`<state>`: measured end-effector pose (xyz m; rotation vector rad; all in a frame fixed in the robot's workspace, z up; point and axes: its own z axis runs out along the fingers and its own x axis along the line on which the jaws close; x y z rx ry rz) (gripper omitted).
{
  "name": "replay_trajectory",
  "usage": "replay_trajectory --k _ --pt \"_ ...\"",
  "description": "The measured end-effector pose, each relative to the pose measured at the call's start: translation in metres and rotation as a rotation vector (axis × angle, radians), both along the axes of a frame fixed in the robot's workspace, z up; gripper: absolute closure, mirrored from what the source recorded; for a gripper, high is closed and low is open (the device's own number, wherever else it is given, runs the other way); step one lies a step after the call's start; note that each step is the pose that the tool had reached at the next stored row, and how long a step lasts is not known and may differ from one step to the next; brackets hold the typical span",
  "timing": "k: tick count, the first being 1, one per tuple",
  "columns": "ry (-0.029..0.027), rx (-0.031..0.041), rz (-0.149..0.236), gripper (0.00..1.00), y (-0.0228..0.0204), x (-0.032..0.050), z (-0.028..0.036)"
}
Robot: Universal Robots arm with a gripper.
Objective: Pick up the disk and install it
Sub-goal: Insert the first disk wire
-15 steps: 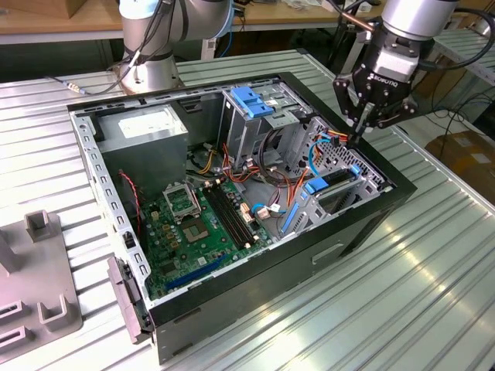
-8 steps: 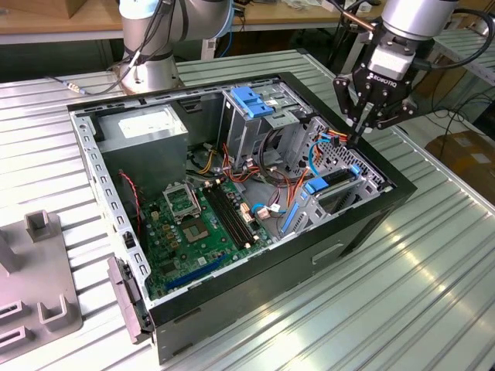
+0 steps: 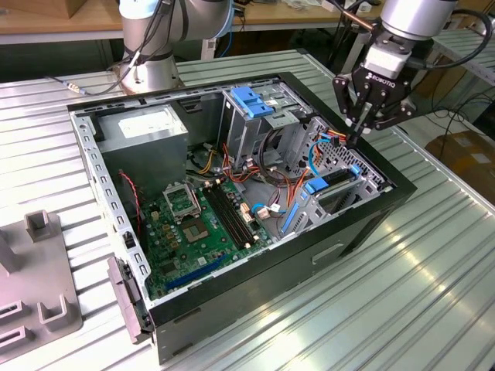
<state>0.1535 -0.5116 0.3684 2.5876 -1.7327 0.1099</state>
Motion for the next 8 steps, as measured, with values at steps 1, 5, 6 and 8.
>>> replay_trajectory --k 1,5,6,8 --pt "0.0000 0.0000 -0.017 0.84 0.0000 0.0000 -0.0001" --pt "0.0000 0.0000 -0.079 0.84 0.0000 0.0000 -0.0003" --pt "-0.0001 -0.0001 -0.088 0.84 0.0000 0.0000 -0.0003" --pt "0.0000 0.0002 -0.095 0.84 -0.0006 0.0000 -0.0006"
